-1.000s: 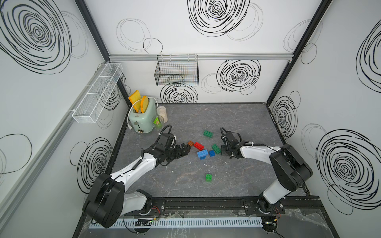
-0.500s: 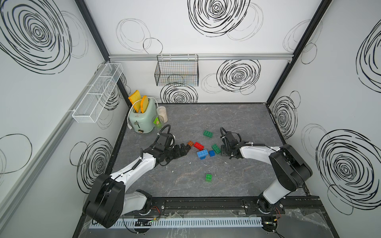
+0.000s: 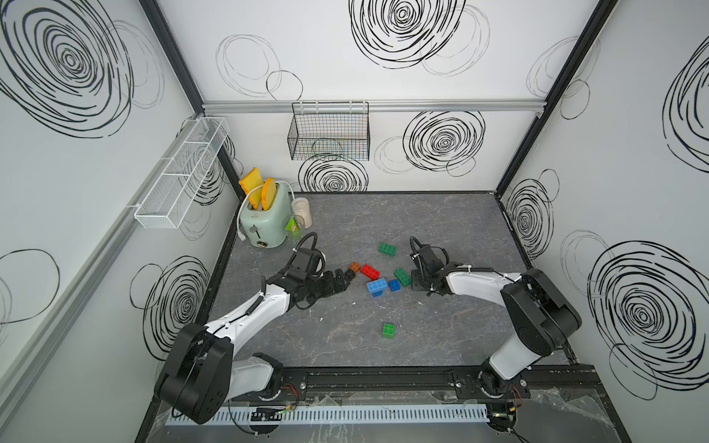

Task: Assemble the letter f with lego
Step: Pick up the lego brick from the center of the board, then assemble the lego brick with the lego brick.

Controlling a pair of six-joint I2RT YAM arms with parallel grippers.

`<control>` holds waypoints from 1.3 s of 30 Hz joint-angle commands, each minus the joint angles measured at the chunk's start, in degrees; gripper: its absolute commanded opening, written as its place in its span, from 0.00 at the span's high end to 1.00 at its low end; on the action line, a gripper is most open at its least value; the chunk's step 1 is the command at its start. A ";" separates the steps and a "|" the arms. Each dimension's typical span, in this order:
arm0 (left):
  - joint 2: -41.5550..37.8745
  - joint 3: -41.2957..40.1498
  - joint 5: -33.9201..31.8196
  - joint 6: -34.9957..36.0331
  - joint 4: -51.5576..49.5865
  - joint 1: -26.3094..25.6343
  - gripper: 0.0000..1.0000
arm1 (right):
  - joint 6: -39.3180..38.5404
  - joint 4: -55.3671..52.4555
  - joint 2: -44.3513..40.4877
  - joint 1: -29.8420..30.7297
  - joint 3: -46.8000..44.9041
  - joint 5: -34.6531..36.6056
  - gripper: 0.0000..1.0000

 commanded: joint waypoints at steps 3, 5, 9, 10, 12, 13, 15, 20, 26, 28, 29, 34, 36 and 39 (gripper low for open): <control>0.74 -0.47 0.59 1.18 0.44 -0.70 0.02 | -0.14 -4.99 -0.70 1.20 0.52 0.55 0.64; 0.98 0.28 0.81 1.91 -0.14 -1.49 0.02 | -0.80 -7.05 -1.69 2.07 2.07 1.23 0.64; 1.27 2.03 2.53 4.28 -1.70 -1.99 0.02 | -2.34 -11.26 -3.99 6.34 6.47 3.19 0.64; 1.35 2.33 2.95 5.14 -2.16 -1.99 0.02 | -2.68 -12.37 -4.26 7.67 7.84 3.31 0.64; 1.02 2.48 3.04 6.08 -2.52 -1.91 0.02 | -2.98 -14.04 -4.28 10.08 10.46 3.43 0.63; 0.78 2.20 3.48 6.07 -1.98 -1.91 0.02 | -3.07 -14.62 -4.24 11.36 11.67 3.31 0.63; 0.12 1.82 4.93 5.96 -1.23 -1.74 0.02 | -3.12 -15.52 -3.73 13.34 13.81 2.83 0.63; -4.52 0.81 6.32 5.87 -0.13 -0.98 0.02 | -3.02 -16.83 -1.79 17.36 18.41 2.11 0.62; -10.33 -3.74 12.09 3.99 2.57 2.04 0.02 | -2.99 -17.10 1.59 20.43 21.67 -0.08 0.62; -11.20 -4.77 13.77 3.55 2.71 3.34 0.02 | -2.86 -16.96 2.30 20.89 22.01 -0.42 0.62; -11.52 -5.17 14.51 3.37 2.89 3.99 0.02 | -2.93 -16.75 2.50 20.98 22.11 -0.67 0.63; -11.74 -5.52 15.61 3.49 2.81 6.33 0.02 | -3.29 -16.46 4.09 21.02 22.78 -1.16 0.62; -11.17 -5.81 15.57 3.33 3.05 6.79 0.02 | -3.51 -16.27 4.78 21.11 22.88 -1.38 0.63; -10.49 -6.09 15.80 3.06 3.59 7.04 0.02 | -3.65 -16.39 5.53 21.03 23.25 -1.24 0.63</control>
